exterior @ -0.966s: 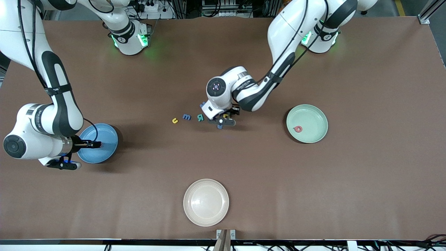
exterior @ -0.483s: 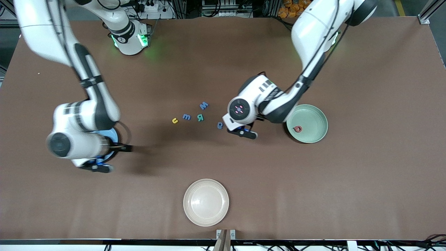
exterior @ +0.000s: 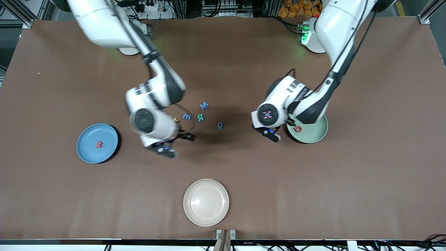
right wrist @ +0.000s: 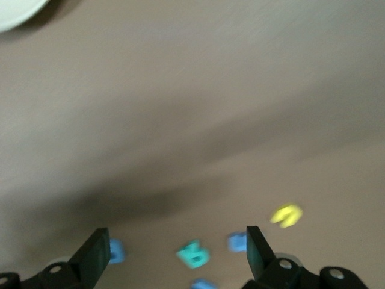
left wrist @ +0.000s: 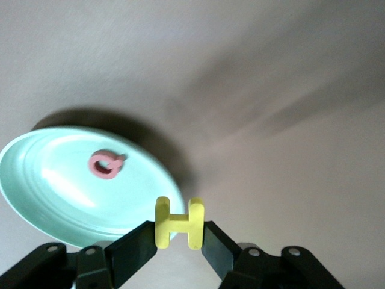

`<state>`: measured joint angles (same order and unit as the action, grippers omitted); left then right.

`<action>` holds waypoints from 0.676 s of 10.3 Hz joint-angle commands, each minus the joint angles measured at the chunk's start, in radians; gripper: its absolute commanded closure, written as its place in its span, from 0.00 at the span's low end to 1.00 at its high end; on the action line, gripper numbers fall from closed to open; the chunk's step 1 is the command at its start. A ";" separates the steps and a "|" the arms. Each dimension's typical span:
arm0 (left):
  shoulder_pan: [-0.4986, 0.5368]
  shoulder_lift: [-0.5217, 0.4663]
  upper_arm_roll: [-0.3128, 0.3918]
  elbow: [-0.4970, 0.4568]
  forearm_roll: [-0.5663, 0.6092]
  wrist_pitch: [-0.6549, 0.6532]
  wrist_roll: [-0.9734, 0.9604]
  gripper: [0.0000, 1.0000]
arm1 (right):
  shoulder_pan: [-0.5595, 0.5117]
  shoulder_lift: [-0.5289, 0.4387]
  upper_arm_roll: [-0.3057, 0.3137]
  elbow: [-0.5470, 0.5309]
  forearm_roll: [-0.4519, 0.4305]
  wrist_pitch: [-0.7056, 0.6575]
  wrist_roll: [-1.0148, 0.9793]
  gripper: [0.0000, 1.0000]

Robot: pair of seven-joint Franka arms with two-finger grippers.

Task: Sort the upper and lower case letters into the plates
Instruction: 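Place the yellow H on the green plate while the right gripper reaches a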

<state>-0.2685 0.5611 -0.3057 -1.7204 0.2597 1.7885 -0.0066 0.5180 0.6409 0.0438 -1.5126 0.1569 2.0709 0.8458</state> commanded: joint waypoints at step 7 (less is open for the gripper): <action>0.178 -0.110 -0.024 -0.292 -0.143 0.252 0.032 0.00 | 0.189 0.164 -0.018 0.043 -0.025 0.179 0.142 0.00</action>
<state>-0.0673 0.4854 -0.3183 -1.9952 0.1699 2.0615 0.0982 0.6807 0.7845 0.0340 -1.4960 0.1526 2.2466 0.9519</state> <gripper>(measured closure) 0.242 0.000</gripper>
